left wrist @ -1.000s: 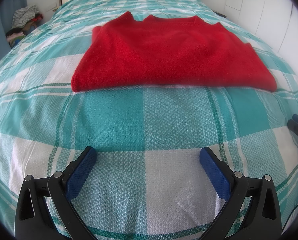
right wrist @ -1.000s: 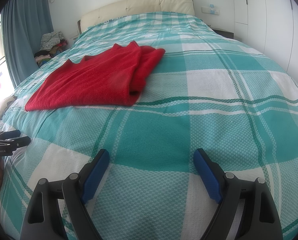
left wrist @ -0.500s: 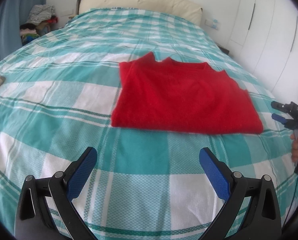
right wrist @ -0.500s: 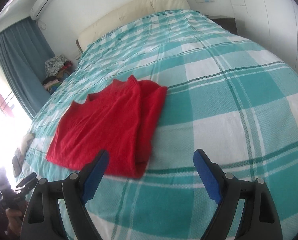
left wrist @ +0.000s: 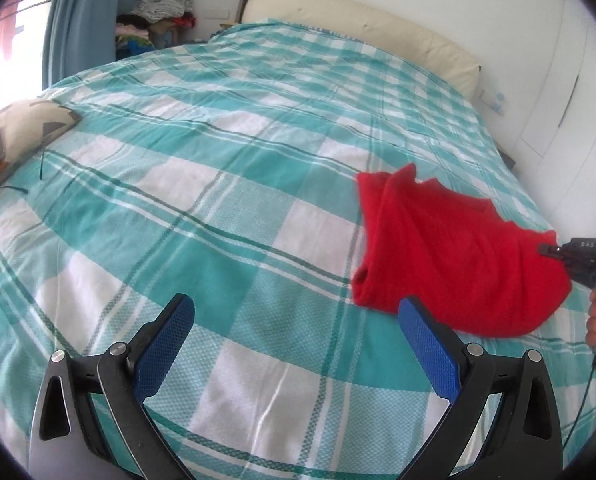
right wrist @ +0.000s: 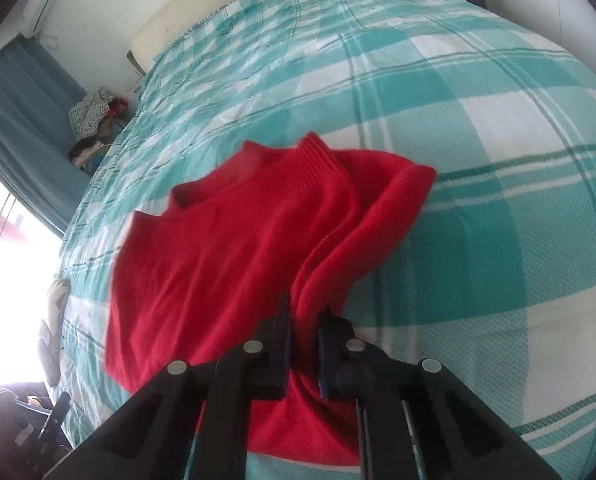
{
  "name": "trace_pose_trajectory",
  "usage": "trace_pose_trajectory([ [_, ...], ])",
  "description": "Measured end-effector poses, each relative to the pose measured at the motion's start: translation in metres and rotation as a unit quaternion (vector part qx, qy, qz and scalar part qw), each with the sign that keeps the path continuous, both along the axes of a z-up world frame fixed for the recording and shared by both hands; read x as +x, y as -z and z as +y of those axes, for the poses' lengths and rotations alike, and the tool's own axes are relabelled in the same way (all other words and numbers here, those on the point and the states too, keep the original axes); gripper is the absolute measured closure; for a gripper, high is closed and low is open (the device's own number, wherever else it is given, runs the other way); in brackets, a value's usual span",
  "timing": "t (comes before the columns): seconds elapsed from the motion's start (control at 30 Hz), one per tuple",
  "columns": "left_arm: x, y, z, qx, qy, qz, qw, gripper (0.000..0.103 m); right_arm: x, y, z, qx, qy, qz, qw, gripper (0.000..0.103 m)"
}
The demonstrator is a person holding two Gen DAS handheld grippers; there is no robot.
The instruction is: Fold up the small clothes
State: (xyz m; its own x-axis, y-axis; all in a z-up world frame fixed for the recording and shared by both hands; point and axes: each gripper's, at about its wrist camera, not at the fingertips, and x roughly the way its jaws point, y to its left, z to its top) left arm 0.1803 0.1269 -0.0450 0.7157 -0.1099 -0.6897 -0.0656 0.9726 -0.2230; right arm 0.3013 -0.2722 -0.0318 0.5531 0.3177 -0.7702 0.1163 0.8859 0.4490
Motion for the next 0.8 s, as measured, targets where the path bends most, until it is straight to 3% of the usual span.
trace_pose_trajectory([
  [0.07, 0.002, -0.002, 0.009, 0.005, -0.012, -0.005, 0.9999, 0.001, 0.018, -0.024, 0.042, -0.004, -0.033, -0.015, 0.999, 0.093],
  [0.17, 0.002, 0.000, 0.018, 0.007, -0.027, -0.002, 0.9996, 0.001, 0.045, -0.035, 0.108, -0.004, -0.084, -0.018, 0.996, 0.093],
  [0.37, 0.003, 0.005, 0.027, 0.006, -0.037, 0.007, 0.9993, 0.001, 0.073, 0.009, 0.221, -0.043, -0.143, 0.005, 0.989, 0.092],
  [0.4, 0.002, 0.004, 0.028, 0.006, -0.038, 0.007, 0.9992, 0.001, 0.075, 0.018, 0.233, -0.037, -0.157, 0.012, 0.987, 0.084],
  [0.43, 0.002, 0.004, 0.029, 0.002, -0.038, 0.006, 0.9992, 0.001, 0.078, 0.028, 0.240, -0.009, -0.174, 0.025, 0.984, 0.080],
  [0.47, 0.002, 0.003, 0.030, -0.002, -0.039, 0.006, 0.9992, 0.001, 0.078, 0.032, 0.244, 0.038, -0.188, 0.035, 0.981, 0.063],
  [0.53, 0.002, 0.003, 0.035, -0.014, -0.042, 0.008, 0.9990, 0.001, 0.071, 0.028, 0.231, 0.160, -0.210, 0.021, 0.964, 0.058],
  [0.57, 0.002, 0.002, 0.037, -0.020, -0.042, 0.009, 0.9989, 0.001, 0.067, 0.020, 0.224, 0.189, -0.217, 0.009, 0.958, 0.058],
  [0.63, 0.003, 0.002, 0.038, -0.030, -0.043, 0.010, 0.9986, 0.001, 0.058, -0.003, 0.208, 0.153, -0.218, -0.027, 0.964, 0.058],
  [0.7, 0.003, 0.001, 0.038, -0.035, -0.041, 0.010, 0.9985, 0.001, 0.048, -0.022, 0.197, 0.029, -0.214, -0.058, 0.975, 0.058],
  [0.73, 0.004, 0.001, 0.036, -0.035, -0.039, 0.010, 0.9986, 0.001, 0.044, -0.024, 0.195, -0.036, -0.214, -0.063, 0.974, 0.058],
  [0.8, 0.005, 0.002, 0.032, -0.032, -0.033, 0.012, 0.9989, 0.001, 0.037, -0.014, 0.196, -0.110, -0.226, -0.054, 0.966, 0.058],
])
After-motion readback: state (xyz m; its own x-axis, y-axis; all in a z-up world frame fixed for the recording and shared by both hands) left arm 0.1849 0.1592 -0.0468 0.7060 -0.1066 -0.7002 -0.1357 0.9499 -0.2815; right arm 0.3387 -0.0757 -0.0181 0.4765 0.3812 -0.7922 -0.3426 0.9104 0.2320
